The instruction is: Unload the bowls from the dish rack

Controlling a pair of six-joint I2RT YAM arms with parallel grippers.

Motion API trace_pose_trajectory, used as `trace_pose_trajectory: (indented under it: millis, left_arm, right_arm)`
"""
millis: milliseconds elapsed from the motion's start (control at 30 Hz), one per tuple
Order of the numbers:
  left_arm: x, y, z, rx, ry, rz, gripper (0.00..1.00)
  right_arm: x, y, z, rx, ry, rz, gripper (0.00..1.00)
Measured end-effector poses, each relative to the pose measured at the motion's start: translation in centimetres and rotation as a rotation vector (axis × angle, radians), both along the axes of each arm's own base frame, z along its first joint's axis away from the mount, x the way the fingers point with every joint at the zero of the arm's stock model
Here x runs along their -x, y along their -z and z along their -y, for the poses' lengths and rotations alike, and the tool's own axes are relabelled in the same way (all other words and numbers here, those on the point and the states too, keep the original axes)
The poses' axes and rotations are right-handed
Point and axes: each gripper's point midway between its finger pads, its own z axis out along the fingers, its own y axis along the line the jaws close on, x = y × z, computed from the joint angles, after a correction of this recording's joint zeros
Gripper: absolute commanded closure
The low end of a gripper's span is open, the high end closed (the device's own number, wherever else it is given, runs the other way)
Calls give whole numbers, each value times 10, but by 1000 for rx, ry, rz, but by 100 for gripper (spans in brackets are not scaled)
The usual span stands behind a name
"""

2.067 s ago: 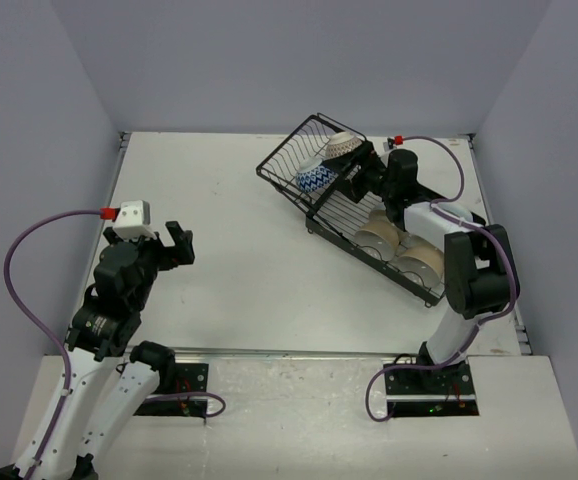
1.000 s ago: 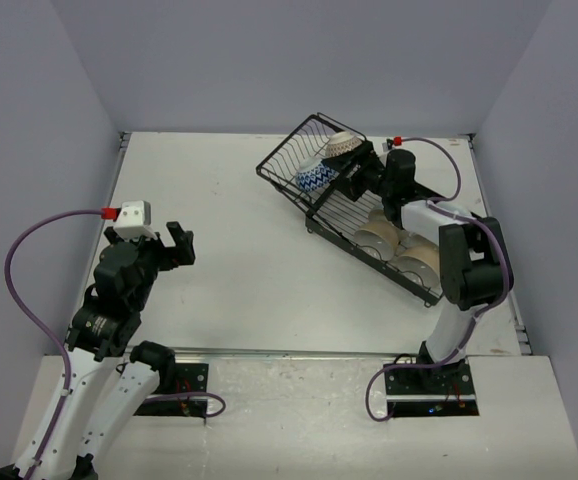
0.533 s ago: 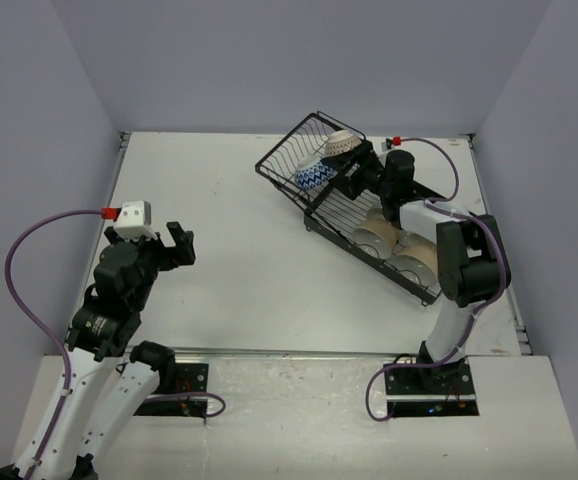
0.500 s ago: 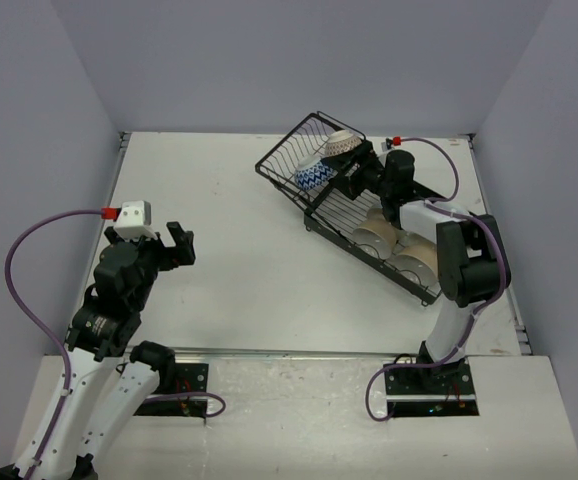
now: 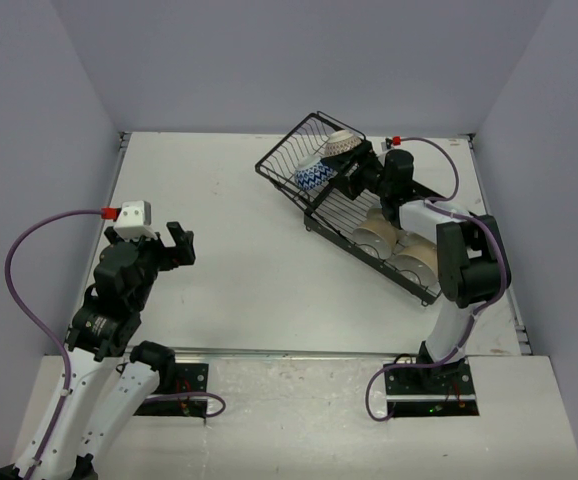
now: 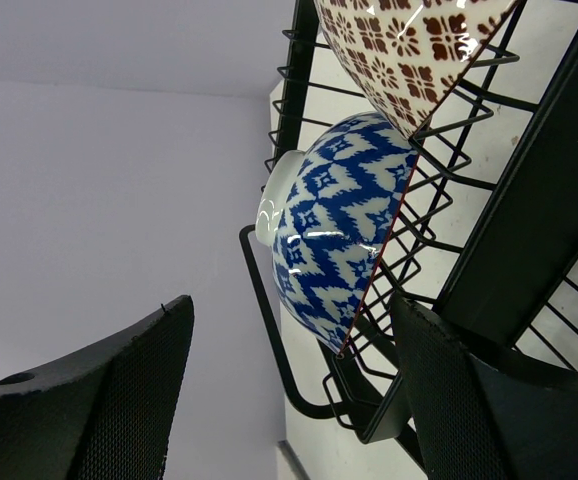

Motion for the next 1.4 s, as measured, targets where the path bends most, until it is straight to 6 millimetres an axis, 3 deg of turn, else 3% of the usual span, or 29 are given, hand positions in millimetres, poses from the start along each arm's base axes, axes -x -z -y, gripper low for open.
trace_pose_trajectory:
  millis: [1400]
  left_arm:
    - [1, -1, 0, 2, 2, 5, 0]
  right_arm:
    - [2, -10, -3, 29, 20, 25, 20]
